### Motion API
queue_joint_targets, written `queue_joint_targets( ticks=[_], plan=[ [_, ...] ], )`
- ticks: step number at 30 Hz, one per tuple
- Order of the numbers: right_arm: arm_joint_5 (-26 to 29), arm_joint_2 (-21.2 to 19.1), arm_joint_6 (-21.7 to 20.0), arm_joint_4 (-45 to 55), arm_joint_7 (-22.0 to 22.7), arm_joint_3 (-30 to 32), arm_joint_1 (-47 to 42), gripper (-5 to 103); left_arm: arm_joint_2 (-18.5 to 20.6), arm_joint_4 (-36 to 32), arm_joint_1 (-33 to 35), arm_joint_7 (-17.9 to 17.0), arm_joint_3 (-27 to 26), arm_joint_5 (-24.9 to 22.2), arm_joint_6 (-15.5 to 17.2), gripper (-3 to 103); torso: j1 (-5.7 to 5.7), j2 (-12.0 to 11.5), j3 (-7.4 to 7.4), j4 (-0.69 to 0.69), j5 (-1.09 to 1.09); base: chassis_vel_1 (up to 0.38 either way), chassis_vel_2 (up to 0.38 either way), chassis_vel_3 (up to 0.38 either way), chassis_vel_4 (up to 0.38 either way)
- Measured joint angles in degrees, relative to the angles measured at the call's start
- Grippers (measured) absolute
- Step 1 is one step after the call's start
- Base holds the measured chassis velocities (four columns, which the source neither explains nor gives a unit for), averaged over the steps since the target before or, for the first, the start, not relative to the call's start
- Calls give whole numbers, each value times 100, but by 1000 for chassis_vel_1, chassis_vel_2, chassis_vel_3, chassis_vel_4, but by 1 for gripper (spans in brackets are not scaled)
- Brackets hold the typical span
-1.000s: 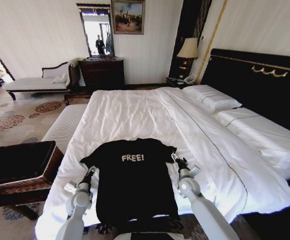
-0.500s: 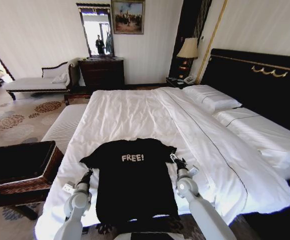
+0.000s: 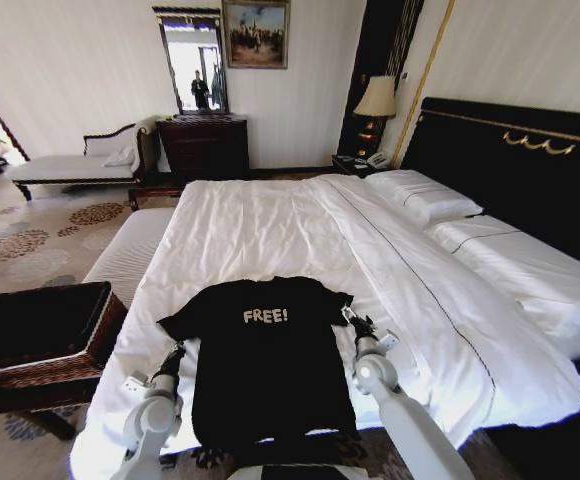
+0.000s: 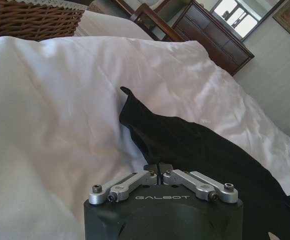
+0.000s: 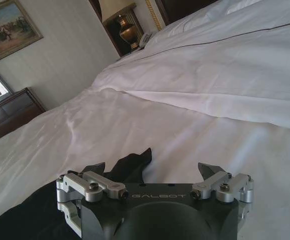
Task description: Fold the clothes on the bed and place them into the basket.
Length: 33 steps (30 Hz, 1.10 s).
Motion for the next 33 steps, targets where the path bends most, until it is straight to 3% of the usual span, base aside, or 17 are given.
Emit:
queue_joint_targets(
  ticks=[7, 10, 13, 16, 17, 19, 21, 22, 23, 25, 27, 31, 33],
  plan=[
    [388, -202, 92, -543, -422, -72, 256, 100, -51, -237, 229, -66, 41, 247, -1, 26, 0, 0, 0, 0, 0, 0, 0, 0, 0],
    [555, -247, 76, -601, -556, -84, 296, 100, -51, -339, 304, -68, 14, 276, -1, 31, 0, 0, 0, 0, 0, 0, 0, 0, 0],
    [875, -318, 50, -734, -978, -140, 411, 100, -68, -801, 592, -38, -92, 371, -24, 48, 0, 0, 0, 1, 0, 0, 0, 0, 0],
    [970, -325, 45, -806, -1109, -173, 469, 100, -72, -998, 710, -9, -164, 373, -47, 53, 0, 0, 0, 1, 0, 0, 0, 0, 0],
    [1063, -321, 31, -910, -1195, -215, 547, 100, -69, -1131, 787, 18, -267, 385, -82, 64, 0, 0, 0, 1, 1, 0, 0, 0, 0],
    [1110, -306, 14, -993, -1231, -242, 609, 100, -54, -1159, 803, 25, -333, 388, -96, 64, 0, 0, 0, 1, 0, 0, 0, 0, 0],
    [1195, -261, -2, -1136, -1283, -284, 711, 100, -25, -1157, 797, 26, -430, 372, -111, 74, 0, 0, 0, 0, 0, 0, 0, 0, 0],
    [1234, -239, -6, -1199, -1312, -301, 760, 100, -14, -1138, 782, 23, -472, 355, -114, 74, 0, 0, 0, 0, 0, 0, 0, 0, 0],
    [1285, -200, -7, -1314, -1354, -322, 848, 100, -11, -1105, 768, 17, -508, 338, -116, 85, 0, 0, 0, 1, -1, 0, 0, 0, 0],
    [1319, -174, -7, -1394, -1374, -333, 914, 100, -17, -1087, 764, 11, -514, 335, -116, 85, 0, 0, 0, 1, -1, 0, 0, 0, 0],
    [1382, -154, -7, -1472, -1386, -348, 992, 103, -44, -1092, 769, -6, -504, 348, -108, 96, 0, 0, 0, 1, 0, 0, 0, 0, 0],
    [1458, -178, -8, -1506, -1406, -353, 1027, 89, -74, -1176, 768, -43, -486, 354, -55, 100, 0, 0, 0, 1, 1, 0, 0, 0, 0],
    [1468, -186, -9, -1506, -1417, -353, 1027, 89, -75, -1184, 762, -51, -483, 354, -47, 100, 0, 0, 0, 0, 0, 0, 0, 0, 0]
  ],
)
